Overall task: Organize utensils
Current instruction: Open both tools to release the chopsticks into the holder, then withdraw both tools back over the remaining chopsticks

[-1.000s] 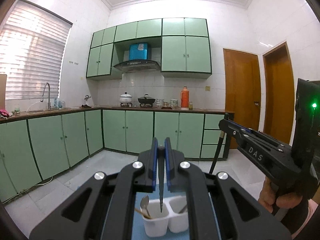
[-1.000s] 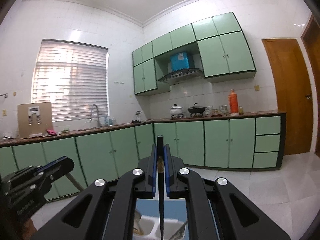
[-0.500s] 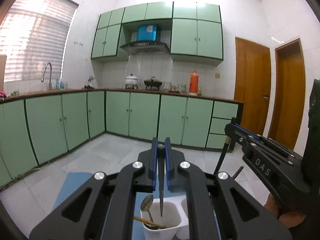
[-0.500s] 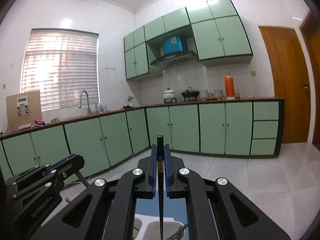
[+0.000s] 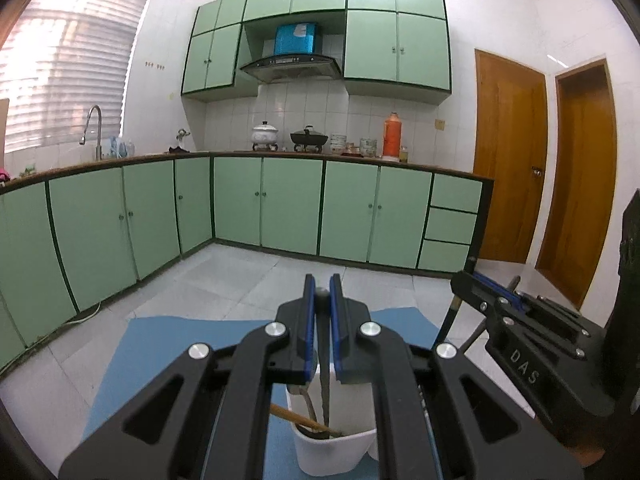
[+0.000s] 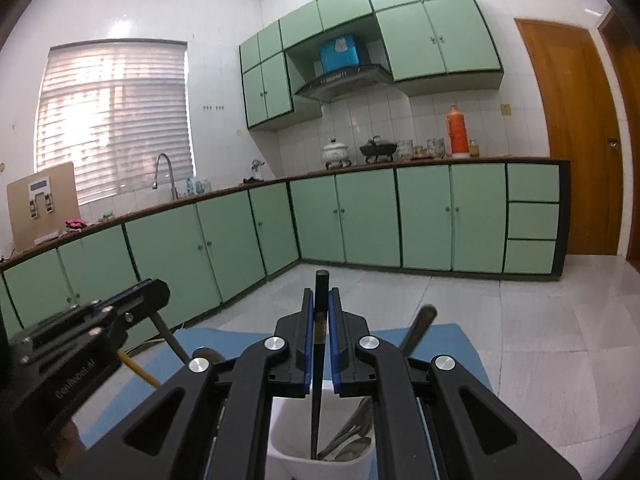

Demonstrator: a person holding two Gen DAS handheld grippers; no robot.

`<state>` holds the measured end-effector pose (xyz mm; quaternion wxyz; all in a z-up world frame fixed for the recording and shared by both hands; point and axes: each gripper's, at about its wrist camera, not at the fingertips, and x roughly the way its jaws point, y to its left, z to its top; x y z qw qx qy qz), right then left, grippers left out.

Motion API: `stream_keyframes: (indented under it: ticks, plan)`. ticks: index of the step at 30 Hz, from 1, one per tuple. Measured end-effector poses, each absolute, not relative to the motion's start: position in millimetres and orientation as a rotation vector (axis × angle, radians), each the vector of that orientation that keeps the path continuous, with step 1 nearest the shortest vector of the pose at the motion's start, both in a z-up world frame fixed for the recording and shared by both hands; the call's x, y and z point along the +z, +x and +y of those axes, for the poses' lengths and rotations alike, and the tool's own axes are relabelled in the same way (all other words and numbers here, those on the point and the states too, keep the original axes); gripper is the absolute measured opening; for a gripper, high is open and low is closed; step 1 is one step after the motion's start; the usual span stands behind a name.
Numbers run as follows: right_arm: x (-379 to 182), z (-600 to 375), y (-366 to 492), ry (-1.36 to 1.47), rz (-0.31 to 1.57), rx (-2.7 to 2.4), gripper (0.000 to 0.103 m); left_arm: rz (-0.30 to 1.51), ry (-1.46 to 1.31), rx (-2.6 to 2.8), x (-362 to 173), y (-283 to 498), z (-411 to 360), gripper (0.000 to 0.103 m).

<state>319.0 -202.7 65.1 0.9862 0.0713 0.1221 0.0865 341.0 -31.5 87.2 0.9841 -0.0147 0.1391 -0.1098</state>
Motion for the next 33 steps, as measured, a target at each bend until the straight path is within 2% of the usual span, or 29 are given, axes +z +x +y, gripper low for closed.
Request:
stream_keyframes:
  ticks: [5, 7, 9, 11, 12, 14, 16, 18, 20, 27, 33]
  plan:
    - [67.2, -202.9, 315.6, 0.118, 0.254, 0.182, 0.008, 0.288, -0.038, -0.230, 88.7, 339.3, -28.8, 0.007]
    - [70.5, -204.0, 314.2, 0.108, 0.244, 0.169, 0.011, 0.281, -0.044, -0.228, 90.1, 337.5, -29.1, 0.007]
    - [75.0, -205.9, 310.0, 0.104, 0.226, 0.168, 0.017, 0.272, -0.046, -0.228, 94.2, 335.0, -26.3, 0.012]
    - [80.7, -210.3, 304.4, 0.103, 0.202, 0.157, 0.024, 0.256, -0.055, -0.230, 99.2, 331.8, -21.2, 0.026]
    - [83.0, -212.2, 302.2, 0.103, 0.194, 0.153, 0.025, 0.247, -0.058, -0.230, 101.4, 329.5, -20.5, 0.029]
    - [88.8, -217.8, 298.0, 0.106, 0.182, 0.146, 0.027, 0.226, -0.059, -0.227, 106.7, 324.0, -18.2, 0.042]
    - [93.6, -224.1, 292.0, 0.115, 0.168, 0.139, 0.031, 0.198, -0.063, -0.230, 113.3, 315.0, -14.6, 0.050]
    - [97.4, -229.6, 284.9, 0.119, 0.150, 0.127, 0.040, 0.177, -0.065, -0.231, 118.2, 307.4, -12.3, 0.058]
    - [100.7, -235.3, 276.9, 0.124, 0.134, 0.114, 0.048, 0.155, -0.070, -0.228, 122.0, 298.8, -9.3, 0.073]
    - [100.9, -251.8, 236.6, 0.137, 0.091, 0.086, 0.077, 0.109, -0.102, -0.207, 122.9, 258.6, 9.0, 0.089]
    - [81.3, -251.4, 191.6, 0.116, 0.082, 0.071, 0.090, 0.125, -0.105, -0.195, 104.3, 219.7, 19.7, 0.094]
